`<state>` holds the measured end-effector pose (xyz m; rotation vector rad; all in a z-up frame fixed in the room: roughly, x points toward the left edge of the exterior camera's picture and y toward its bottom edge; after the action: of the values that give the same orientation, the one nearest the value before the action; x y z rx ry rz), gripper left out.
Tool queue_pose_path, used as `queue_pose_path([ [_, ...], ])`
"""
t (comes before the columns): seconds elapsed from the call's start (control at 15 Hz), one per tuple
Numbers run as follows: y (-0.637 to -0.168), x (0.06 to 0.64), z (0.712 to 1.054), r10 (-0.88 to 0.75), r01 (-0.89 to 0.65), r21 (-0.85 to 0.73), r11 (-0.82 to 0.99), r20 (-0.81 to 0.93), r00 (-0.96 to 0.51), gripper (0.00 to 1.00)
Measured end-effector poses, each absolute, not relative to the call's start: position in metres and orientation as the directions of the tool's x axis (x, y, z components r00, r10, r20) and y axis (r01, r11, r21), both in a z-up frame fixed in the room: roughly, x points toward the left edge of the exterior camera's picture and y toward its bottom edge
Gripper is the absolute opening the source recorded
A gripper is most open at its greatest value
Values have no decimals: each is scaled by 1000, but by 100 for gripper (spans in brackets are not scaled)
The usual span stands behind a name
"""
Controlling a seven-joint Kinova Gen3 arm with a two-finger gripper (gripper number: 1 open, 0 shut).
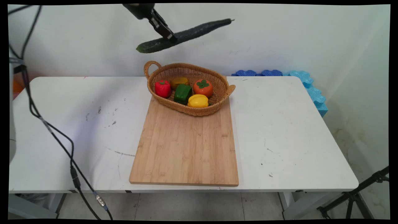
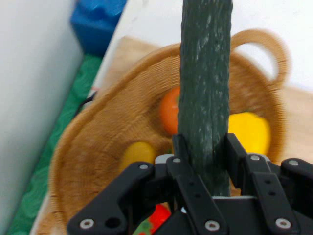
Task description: Place the picked object on the cutting board
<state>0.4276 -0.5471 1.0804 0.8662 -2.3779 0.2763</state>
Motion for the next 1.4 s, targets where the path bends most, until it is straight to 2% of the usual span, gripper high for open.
queue_pose_path([
  [0.33, -458, 410, 1130, -385, -509, 45, 859, 714, -585, 0],
  [0.6, -389, 380, 1136, -295, -413, 28, 910, 743, -600, 0],
  [0.87, -346, 353, 1106, -300, -402, 32, 915, 720, -626, 0],
  [1.4, -320, 315, 1028, -388, -468, 47, 883, 636, -668, 0],
])
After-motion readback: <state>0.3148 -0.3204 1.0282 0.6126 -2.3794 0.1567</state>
